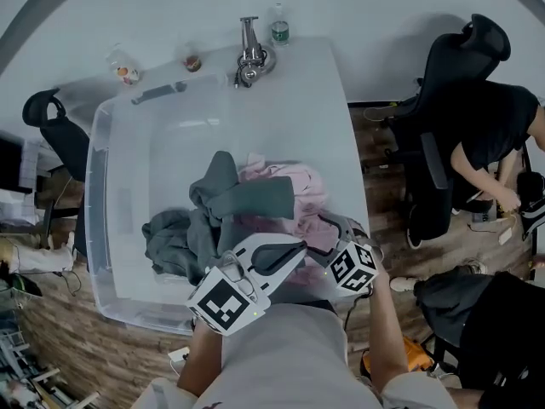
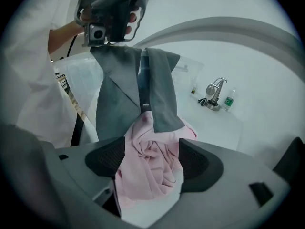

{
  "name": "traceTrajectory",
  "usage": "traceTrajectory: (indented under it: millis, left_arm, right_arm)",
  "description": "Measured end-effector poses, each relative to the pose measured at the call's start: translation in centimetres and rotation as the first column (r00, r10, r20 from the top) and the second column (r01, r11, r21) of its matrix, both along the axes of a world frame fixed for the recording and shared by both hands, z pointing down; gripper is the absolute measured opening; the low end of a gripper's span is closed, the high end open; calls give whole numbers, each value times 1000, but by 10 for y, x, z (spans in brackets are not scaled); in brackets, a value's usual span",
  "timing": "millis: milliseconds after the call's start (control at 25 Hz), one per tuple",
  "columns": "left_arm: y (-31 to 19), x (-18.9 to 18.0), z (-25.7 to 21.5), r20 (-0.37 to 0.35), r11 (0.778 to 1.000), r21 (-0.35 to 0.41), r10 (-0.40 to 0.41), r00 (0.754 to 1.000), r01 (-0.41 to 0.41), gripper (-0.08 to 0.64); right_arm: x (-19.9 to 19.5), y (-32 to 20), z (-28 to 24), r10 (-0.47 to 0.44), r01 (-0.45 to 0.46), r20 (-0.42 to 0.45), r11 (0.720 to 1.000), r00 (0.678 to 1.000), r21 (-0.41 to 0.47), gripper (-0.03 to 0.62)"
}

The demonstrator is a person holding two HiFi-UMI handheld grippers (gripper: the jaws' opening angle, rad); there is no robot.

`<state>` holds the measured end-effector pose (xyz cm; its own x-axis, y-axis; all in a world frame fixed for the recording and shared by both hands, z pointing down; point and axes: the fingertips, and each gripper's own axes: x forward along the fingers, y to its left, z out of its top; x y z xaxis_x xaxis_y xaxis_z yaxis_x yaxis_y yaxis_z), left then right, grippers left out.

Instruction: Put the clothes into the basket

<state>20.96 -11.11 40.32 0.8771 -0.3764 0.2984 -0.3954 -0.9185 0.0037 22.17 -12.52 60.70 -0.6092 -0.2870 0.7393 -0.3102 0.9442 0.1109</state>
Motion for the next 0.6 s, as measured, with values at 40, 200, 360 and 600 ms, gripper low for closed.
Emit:
traceTrajectory:
  millis: [40,200,360,600]
  left_arm:
    - [0,1,2,7,1000,4,9,1000,-9,5]
    - [-4,6,4,11,1000,-16,6,1000,-6,5]
    - [-9,9,5,6,998,-60,-21,1000,22,5]
    - [-13,13,10,7,996,-84,-39,999,39,5]
  right_arm:
    - [0,1,7,-15,15,-12,1000,1000,-7,341]
    - [2,5,30,-66,64,-49,997,997,-32,412]
    - [0,9,47,-105,102,-53,994,993,-51,470]
    - [-8,11,76,-157,154,-56,987,986,-45,562]
